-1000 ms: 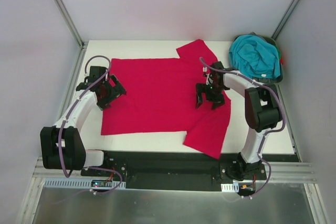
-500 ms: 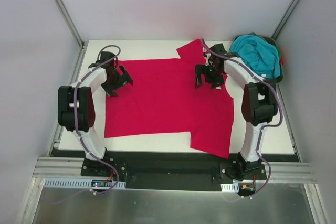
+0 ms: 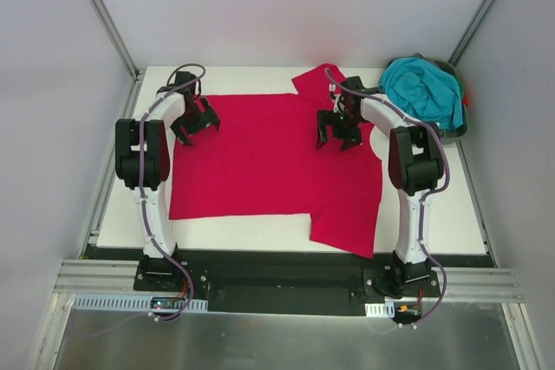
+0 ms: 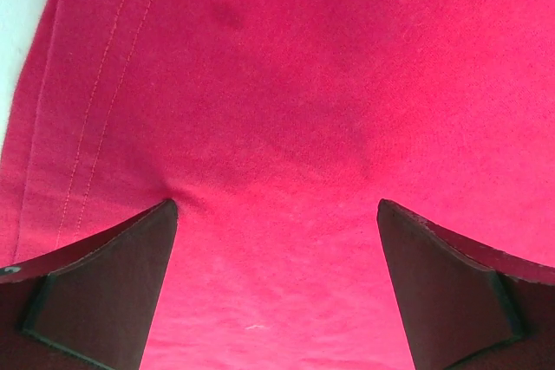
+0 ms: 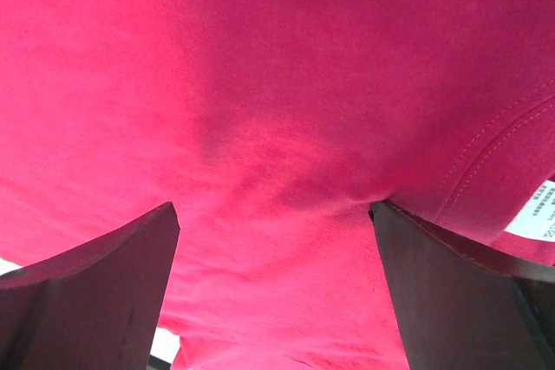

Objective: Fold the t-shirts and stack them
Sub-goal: Flatten out the tshirt

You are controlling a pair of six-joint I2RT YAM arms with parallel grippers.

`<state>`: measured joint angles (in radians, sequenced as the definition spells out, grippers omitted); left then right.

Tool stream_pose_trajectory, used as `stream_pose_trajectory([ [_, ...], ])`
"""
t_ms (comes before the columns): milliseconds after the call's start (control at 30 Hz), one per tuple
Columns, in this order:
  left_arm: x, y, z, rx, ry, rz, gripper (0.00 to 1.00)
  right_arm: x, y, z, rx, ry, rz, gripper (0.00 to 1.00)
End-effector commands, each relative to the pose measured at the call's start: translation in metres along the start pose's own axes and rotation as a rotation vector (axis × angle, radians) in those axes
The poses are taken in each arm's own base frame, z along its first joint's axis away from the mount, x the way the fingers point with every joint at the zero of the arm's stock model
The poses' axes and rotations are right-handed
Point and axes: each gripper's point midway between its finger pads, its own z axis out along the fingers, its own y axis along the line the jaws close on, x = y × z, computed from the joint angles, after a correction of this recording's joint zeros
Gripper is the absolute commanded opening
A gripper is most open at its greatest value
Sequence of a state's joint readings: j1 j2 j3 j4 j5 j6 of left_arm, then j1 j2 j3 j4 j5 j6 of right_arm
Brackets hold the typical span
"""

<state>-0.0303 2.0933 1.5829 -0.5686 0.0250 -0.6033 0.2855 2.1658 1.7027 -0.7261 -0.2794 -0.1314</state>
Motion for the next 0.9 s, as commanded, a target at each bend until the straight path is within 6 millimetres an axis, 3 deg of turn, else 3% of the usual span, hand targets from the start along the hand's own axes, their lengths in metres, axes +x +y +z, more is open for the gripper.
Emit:
stream_pose_trajectory([
  [0,-0.012,0.018,0.010,-0.100,0.019,-0.004,0.99,-0.005,0.007,0.018,-0.051,0.015,0.025,0.96],
  [133,-0.017,0.011,0.010,-0.080,0.024,0.002,0.99,-0.012,0.009,0.008,-0.042,-0.020,0.037,0.96],
  [233,-0.028,-0.006,-0.013,-0.013,-0.001,0.013,0.99,-0.025,0.013,-0.021,-0.022,-0.087,0.018,0.96],
  [333,-0.040,-0.023,-0.071,0.079,-0.080,0.007,0.99,-0.032,0.009,-0.077,0.075,-0.186,-0.019,0.96],
  [433,-0.039,-0.018,-0.135,0.116,-0.200,-0.010,0.99,-0.023,0.007,-0.133,0.156,-0.315,-0.024,0.96],
  [467,-0.035,-0.010,-0.156,0.114,-0.249,-0.028,0.99,-0.020,0.009,-0.164,0.172,-0.405,-0.016,0.96],
  [500,-0.025,0.001,-0.171,0.110,-0.274,-0.048,0.99,-0.010,0.006,-0.178,0.192,-0.455,-0.004,0.96],
  [567,0.002,0.025,-0.196,0.107,-0.317,-0.088,0.99,0.016,-0.017,-0.197,0.306,-0.541,0.063,0.96],
  [600,0.021,0.040,-0.199,0.099,-0.318,-0.109,0.99,0.032,-0.029,-0.200,0.349,-0.575,0.107,0.96],
  [733,0.091,0.101,-0.185,0.034,-0.316,-0.222,0.99,0.100,-0.066,-0.186,0.414,-0.603,0.271,0.96],
  [800,0.117,0.129,-0.174,-0.014,-0.321,-0.270,0.99,0.127,-0.070,-0.170,0.376,-0.588,0.329,0.96],
  [867,0.140,0.156,-0.167,-0.084,-0.317,-0.320,0.99,0.142,-0.063,-0.158,0.304,-0.596,0.333,0.96],
])
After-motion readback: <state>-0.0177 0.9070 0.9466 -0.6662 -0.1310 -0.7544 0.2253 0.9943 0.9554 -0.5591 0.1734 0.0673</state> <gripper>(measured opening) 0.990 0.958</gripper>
